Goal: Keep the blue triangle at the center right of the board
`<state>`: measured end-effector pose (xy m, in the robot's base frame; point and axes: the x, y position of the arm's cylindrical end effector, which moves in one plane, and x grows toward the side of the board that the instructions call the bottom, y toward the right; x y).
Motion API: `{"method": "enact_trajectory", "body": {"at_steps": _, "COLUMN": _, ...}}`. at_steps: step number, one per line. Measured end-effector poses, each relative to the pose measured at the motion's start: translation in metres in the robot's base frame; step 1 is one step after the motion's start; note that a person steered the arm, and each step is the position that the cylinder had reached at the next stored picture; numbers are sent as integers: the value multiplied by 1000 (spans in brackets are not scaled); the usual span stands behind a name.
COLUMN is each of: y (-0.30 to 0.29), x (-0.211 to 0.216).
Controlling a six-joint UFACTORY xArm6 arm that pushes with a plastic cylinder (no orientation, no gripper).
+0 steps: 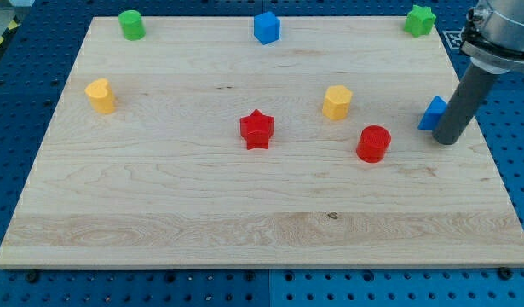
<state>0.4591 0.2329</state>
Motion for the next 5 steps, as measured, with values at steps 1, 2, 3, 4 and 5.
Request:
{"method": "enact_trajectory", "body": {"at_steps": 1, "y": -23, "x": -14}}
{"method": "enact_trajectory", "body": {"at_steps": 2, "y": -24, "x": -27}}
{"method": "enact_trajectory", "body": {"at_steps": 3, "y": -20, "x": -30}}
{"method": "enact_trajectory", "body": {"at_steps": 4, "y": -10, "x": -30}}
{"method": "enact_trajectory", "body": {"at_steps": 5, "y": 5, "x": -30}}
